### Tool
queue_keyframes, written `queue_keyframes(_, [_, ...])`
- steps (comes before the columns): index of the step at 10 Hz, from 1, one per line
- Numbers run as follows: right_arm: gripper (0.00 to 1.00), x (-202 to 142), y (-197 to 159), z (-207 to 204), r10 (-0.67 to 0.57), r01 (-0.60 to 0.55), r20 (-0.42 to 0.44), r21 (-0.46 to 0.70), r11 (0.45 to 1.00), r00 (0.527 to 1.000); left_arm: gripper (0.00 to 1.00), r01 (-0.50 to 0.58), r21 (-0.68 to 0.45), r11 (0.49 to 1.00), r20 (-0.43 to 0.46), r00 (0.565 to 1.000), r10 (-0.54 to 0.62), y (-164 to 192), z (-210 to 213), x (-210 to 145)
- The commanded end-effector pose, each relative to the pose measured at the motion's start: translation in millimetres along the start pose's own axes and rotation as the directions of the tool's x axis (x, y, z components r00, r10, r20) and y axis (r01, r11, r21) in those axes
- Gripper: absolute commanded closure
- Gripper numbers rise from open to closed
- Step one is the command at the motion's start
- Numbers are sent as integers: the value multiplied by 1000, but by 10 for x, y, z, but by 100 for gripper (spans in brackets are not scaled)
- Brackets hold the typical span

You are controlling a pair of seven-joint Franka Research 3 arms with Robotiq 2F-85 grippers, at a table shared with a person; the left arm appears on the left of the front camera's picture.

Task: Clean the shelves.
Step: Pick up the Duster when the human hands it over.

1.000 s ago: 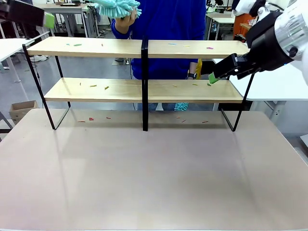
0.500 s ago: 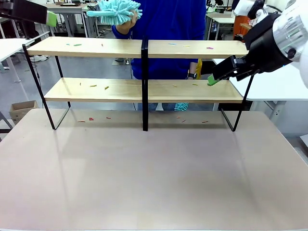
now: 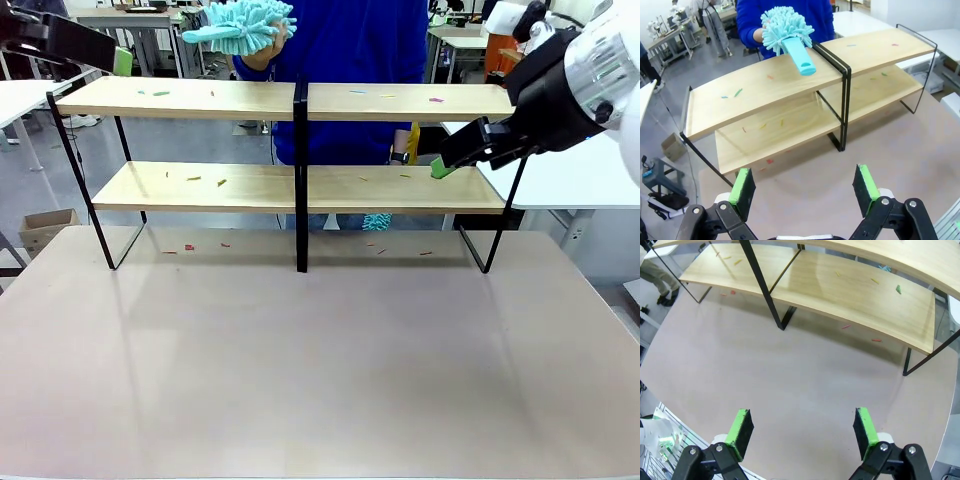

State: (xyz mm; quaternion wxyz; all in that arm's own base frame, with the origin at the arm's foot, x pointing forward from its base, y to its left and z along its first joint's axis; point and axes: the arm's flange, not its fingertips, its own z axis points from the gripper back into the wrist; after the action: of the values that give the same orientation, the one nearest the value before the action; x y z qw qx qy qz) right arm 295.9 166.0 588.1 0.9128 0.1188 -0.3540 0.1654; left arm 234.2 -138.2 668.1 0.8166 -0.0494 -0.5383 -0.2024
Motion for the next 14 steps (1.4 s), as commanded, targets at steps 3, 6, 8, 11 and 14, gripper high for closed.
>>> queue_keyframes(3, [0, -120, 29, -58, -23, 23, -12, 28, 999, 1000, 0, -10, -17, 1000, -27, 1000, 10, 3, -24, -404])
queue_keyframes(6, [0, -121, 41, -49, -20, 20, -12, 24, 1000, 1000, 0, -31, -18, 999, -83, 996, 30, -21, -92, -352])
queue_keyframes(8, [0, -148, 142, 87, -38, 38, 15, 33, 999, 999, 0, -2, -7, 1000, -42, 999, 1, -6, -44, -46])
queue_keyframes(11, [0, -242, 443, 421, -109, 108, 18, 55, 993, 994, 0, -2, -7, 1000, -42, 999, 1, -6, -44, -46])
queue_keyframes(14, [0, -241, 680, 523, -75, 74, 75, 8, 997, 994, 0, -2, -7, 1000, -42, 999, 1, -6, -44, -46])
